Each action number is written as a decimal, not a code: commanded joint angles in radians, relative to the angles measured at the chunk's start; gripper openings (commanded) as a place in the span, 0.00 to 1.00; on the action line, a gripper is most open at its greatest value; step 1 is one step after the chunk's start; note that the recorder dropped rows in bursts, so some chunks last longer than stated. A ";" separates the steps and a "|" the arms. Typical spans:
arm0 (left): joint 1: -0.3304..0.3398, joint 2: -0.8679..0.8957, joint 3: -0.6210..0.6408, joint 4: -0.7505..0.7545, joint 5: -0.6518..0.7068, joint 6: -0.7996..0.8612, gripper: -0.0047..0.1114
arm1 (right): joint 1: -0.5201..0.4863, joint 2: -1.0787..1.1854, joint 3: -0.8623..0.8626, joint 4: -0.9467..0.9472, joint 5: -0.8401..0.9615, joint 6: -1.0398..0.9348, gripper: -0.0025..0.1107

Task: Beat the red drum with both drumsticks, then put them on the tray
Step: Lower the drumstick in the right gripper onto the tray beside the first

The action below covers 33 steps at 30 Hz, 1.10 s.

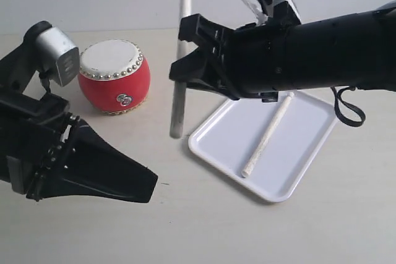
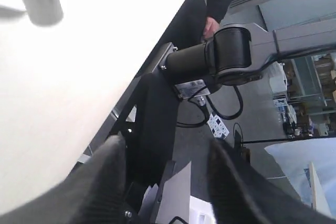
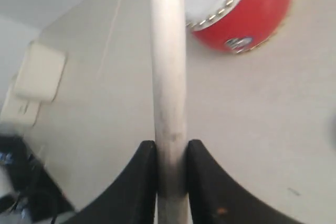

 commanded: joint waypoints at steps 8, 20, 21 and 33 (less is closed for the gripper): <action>-0.005 -0.170 0.000 0.093 -0.152 -0.132 0.04 | 0.002 0.015 -0.001 0.008 -0.441 0.214 0.02; -0.005 -0.416 0.000 0.850 -0.357 -0.698 0.04 | 0.002 0.250 0.024 0.093 -0.486 0.353 0.02; -0.005 -0.422 0.000 0.857 -0.350 -0.702 0.04 | 0.002 0.263 0.030 0.093 -0.506 0.353 0.02; -0.005 -0.420 0.000 0.857 -0.329 -0.713 0.04 | 0.000 0.343 0.059 0.093 -0.532 0.345 0.02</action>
